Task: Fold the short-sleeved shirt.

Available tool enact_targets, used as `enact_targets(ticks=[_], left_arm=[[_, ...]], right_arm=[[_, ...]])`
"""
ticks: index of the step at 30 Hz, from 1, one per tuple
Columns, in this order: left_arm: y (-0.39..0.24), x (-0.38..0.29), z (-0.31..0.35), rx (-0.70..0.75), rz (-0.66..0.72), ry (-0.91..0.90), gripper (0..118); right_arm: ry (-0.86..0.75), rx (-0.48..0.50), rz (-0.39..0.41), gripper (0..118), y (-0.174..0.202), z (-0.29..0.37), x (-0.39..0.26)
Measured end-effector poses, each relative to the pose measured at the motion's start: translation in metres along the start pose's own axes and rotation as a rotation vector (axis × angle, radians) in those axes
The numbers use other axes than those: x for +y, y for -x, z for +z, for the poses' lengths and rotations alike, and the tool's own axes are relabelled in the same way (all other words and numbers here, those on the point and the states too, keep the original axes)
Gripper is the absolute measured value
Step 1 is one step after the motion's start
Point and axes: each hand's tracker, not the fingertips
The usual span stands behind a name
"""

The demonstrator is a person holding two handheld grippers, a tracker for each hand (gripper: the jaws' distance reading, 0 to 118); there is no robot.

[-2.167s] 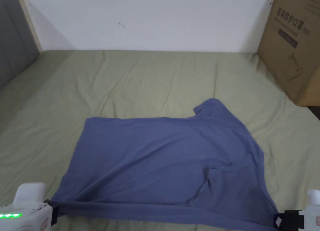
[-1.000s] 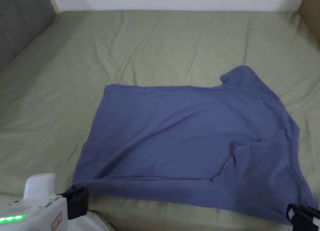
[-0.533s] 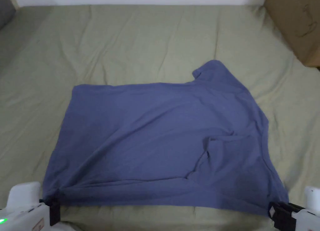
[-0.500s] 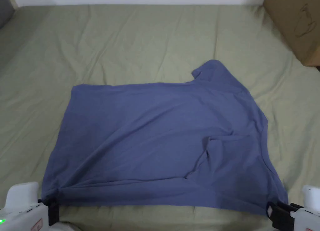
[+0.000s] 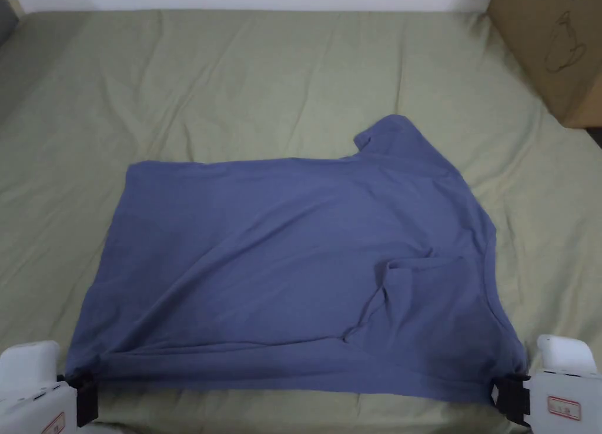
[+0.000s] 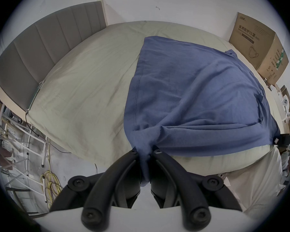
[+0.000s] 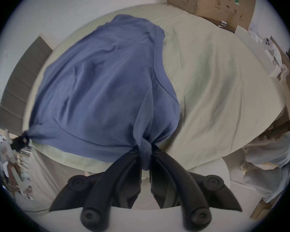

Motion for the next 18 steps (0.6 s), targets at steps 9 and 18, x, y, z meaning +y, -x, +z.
enact_targets(ticks=[9,18], left_arm=[[0.000,0.037,0.026,0.017,0.002,-0.036,9],[-0.011,0.132,-0.042,0.031,-0.072,-0.035,9]], right_arm=[[-0.104,0.035,-0.045,8,0.002,0.047,0.032],[-0.106,0.053,-0.056,8,0.016,-0.012,0.141]])
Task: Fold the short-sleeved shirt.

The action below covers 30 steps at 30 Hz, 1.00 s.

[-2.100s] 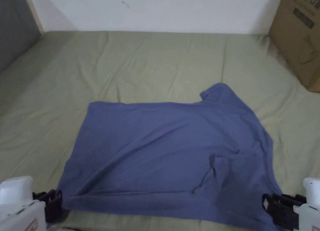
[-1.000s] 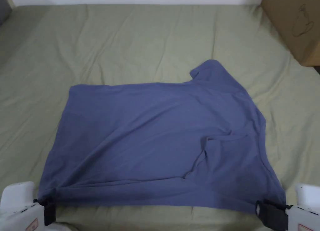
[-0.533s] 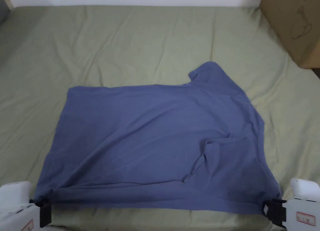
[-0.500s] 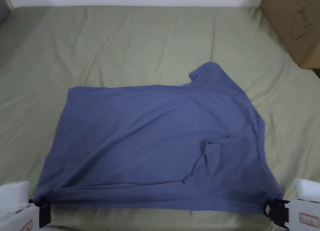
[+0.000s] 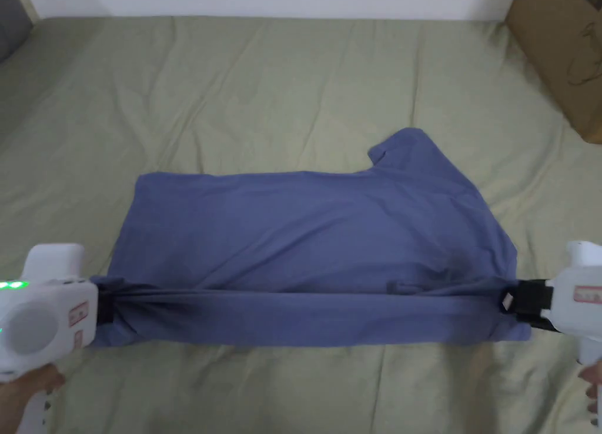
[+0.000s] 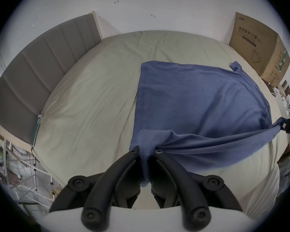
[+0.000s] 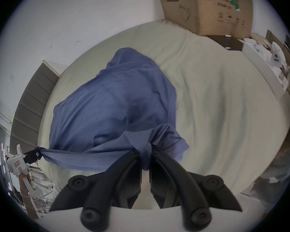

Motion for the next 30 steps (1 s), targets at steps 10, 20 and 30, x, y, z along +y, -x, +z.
enact_targets(ticks=[10,20,30], left_arm=[[0.017,-0.003,0.005,-0.032,0.088,0.005,98],[0.009,-0.080,0.043,-0.087,0.106,0.001,0],[0.033,-0.041,-0.001,-0.101,0.171,0.019,117]], right_arm=[[-0.038,-0.028,0.080,90,0.021,0.002,-0.002],[-0.088,-0.008,0.034,0,0.030,0.040,-0.091],[-0.063,-0.011,-0.016,0,0.014,0.044,-0.098]])
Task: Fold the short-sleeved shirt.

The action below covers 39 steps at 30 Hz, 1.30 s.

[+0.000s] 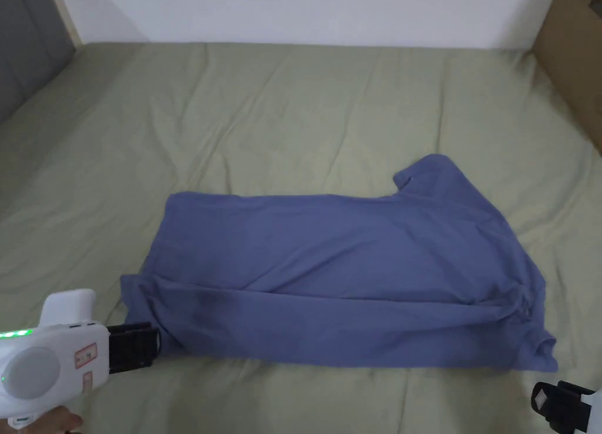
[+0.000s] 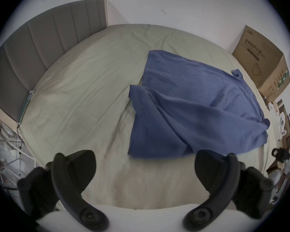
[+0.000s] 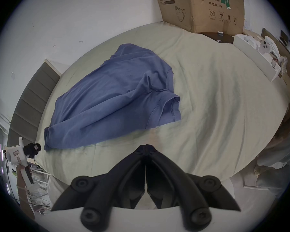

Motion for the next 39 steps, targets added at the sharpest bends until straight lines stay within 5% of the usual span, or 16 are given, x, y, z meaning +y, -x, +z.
enact_targets(ticks=[3,4,5,6,8,10,11,13,14,18,19,23,27,31,39], left_arm=[[0.003,0.002,-0.026,-0.014,0.065,0.074,113],[0.003,0.000,-0.034,0.003,0.065,0.108,103],[0.002,-0.004,-0.041,0.009,0.053,0.107,59],[-0.005,-0.008,-0.044,0.086,0.017,0.112,42],[-0.009,-0.007,-0.036,0.060,-0.021,0.079,37],[-0.005,-0.003,-0.038,0.045,-0.012,0.063,13],[-0.004,0.000,-0.039,0.013,-0.001,0.069,10],[-0.007,0.004,-0.040,0.033,-0.029,0.087,10],[-0.012,0.004,-0.035,0.033,-0.037,0.078,10],[-0.011,0.007,-0.026,0.027,-0.049,0.073,10],[-0.010,0.008,-0.024,0.022,-0.053,0.071,10],[-0.012,0.009,-0.020,0.014,-0.067,0.070,10],[-0.013,0.011,-0.017,0.022,-0.090,0.065,10],[-0.011,0.015,-0.003,0.017,-0.126,0.055,10],[-0.001,-0.010,0.038,0.014,-0.166,0.048,10]], right_arm=[[0.003,0.001,0.006,0,0.000,0.000,0.000],[0.007,0.001,0.008,0,0.001,-0.001,0.000],[0.013,0.002,0.011,0,0.002,-0.002,0.000],[0.016,0.003,0.013,0,0.002,-0.003,-0.001],[0.021,0.012,0.016,0,0.005,-0.006,0.001],[0.017,0.026,0.013,4,0.005,-0.010,0.006],[0.014,0.031,0.015,25,0.004,-0.013,0.011],[0.006,0.027,0.024,68,0.001,-0.023,0.023],[0.010,0.005,0.027,76,0.001,-0.029,0.031],[-0.012,-0.022,0.083,76,-0.009,-0.059,0.059],[0.034,-0.029,0.100,72,-0.012,-0.073,0.064],[0.124,-0.021,0.108,13,-0.013,-0.104,0.062],[0.100,-0.049,0.151,10,0.006,-0.094,0.060],[0.096,0.022,0.018,10,-0.009,-0.072,0.066],[0.084,0.029,0.041,10,-0.018,-0.006,0.036]])
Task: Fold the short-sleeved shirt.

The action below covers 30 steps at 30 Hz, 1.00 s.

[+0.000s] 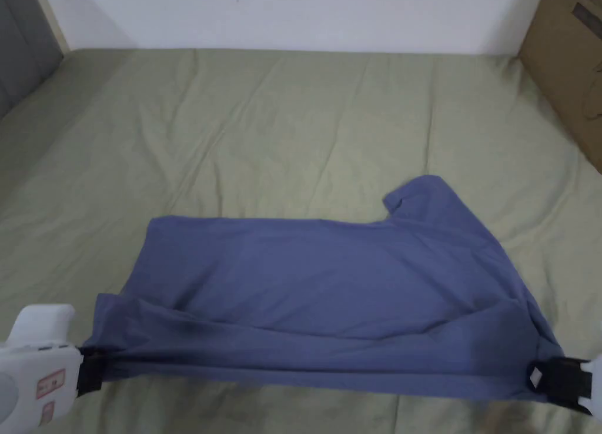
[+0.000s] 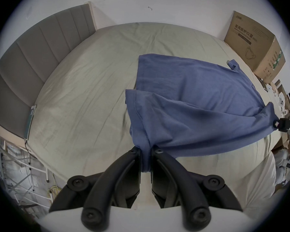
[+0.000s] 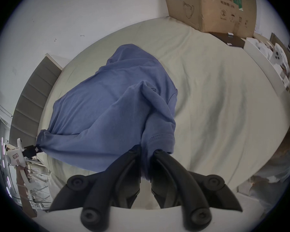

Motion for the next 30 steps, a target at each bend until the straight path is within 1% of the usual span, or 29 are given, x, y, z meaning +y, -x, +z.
enact_targets(ticks=[2,5,6,7,8,9,10,11,13,14,15,16,17,18,19,20,21,22,24,26,29,30], left_arm=[[-0.002,-0.021,0.006,0.019,-0.015,0.027,10],[-0.003,-0.049,0.001,0.024,-0.039,0.072,10],[-0.001,-0.054,-0.003,0.019,-0.036,0.073,13],[0.005,-0.059,-0.012,0.013,-0.021,0.079,27],[0.005,-0.059,-0.011,0.023,0.022,0.081,61],[0.005,-0.058,-0.009,0.059,0.042,0.094,87],[0.004,-0.055,-0.006,0.076,0.039,0.093,103],[0.005,-0.053,0.000,0.067,0.035,0.066,105],[0.002,-0.044,0.016,0.041,0.039,-0.007,99],[-0.003,-0.039,0.023,0.047,0.042,-0.005,87],[-0.008,-0.036,0.029,0.045,0.039,-0.013,69],[-0.014,-0.031,0.035,0.042,0.021,-0.043,46],[-0.022,-0.027,0.038,0.041,-0.009,-0.075,26],[-0.028,-0.023,0.039,0.046,-0.021,-0.078,20],[-0.035,-0.021,0.037,0.049,-0.023,-0.080,20],[-0.041,-0.019,0.033,0.052,-0.034,-0.090,7],[-0.046,-0.018,0.030,0.062,-0.034,-0.106,2],[-0.051,-0.015,0.022,0.071,-0.026,-0.100,0],[-0.057,-0.012,0.011,0.067,-0.024,-0.060,0],[-0.060,-0.007,0.005,0.028,-0.021,-0.055,0],[-0.063,0.008,0.002,0.025,-0.032,-0.060,0],[-0.063,0.013,0.001,0.028,-0.042,-0.064,0]], right_arm=[[0.022,-0.012,-0.019,10,-0.004,0.005,-0.024],[0.036,-0.022,-0.013,10,-0.009,0.004,-0.061],[0.035,-0.013,-0.013,15,-0.011,0.001,-0.068],[0.030,-0.010,-0.017,31,-0.012,-0.001,-0.074],[0.028,-0.079,-0.012,61,-0.010,-0.002,-0.077],[0.040,-0.141,0.011,75,-0.009,-0.001,-0.077],[0.029,-0.155,0.027,76,-0.008,0.002,-0.076],[-0.009,-0.158,0.034,76,-0.007,0.009,-0.075],[-0.051,-0.127,0.028,76,-0.003,0.022,-0.068],[-0.072,-0.103,0.028,74,0.000,0.028,-0.063],[-0.101,-0.086,0.028,67,0.004,0.033,-0.059],[-0.132,-0.076,0.032,53,0.010,0.037,-0.055],[-0.151,-0.071,0.051,33,0.014,0.040,-0.050],[-0.164,-0.078,0.070,24,0.021,0.040,-0.047],[-0.172,-0.089,0.085,24,0.028,0.039,-0.043],[-0.181,-0.092,0.095,5,0.033,0.035,-0.042],[-0.177,-0.088,0.094,3,0.036,0.029,-0.040],[-0.152,-0.075,0.100,0,0.038,0.021,-0.038],[-0.128,-0.056,0.066,0,0.040,0.007,-0.037],[-0.110,-0.047,0.068,0,0.043,-0.003,-0.031],[-0.117,-0.042,0.086,0,0.044,-0.013,-0.004],[-0.135,-0.031,0.076,0,0.043,-0.016,0.008]])
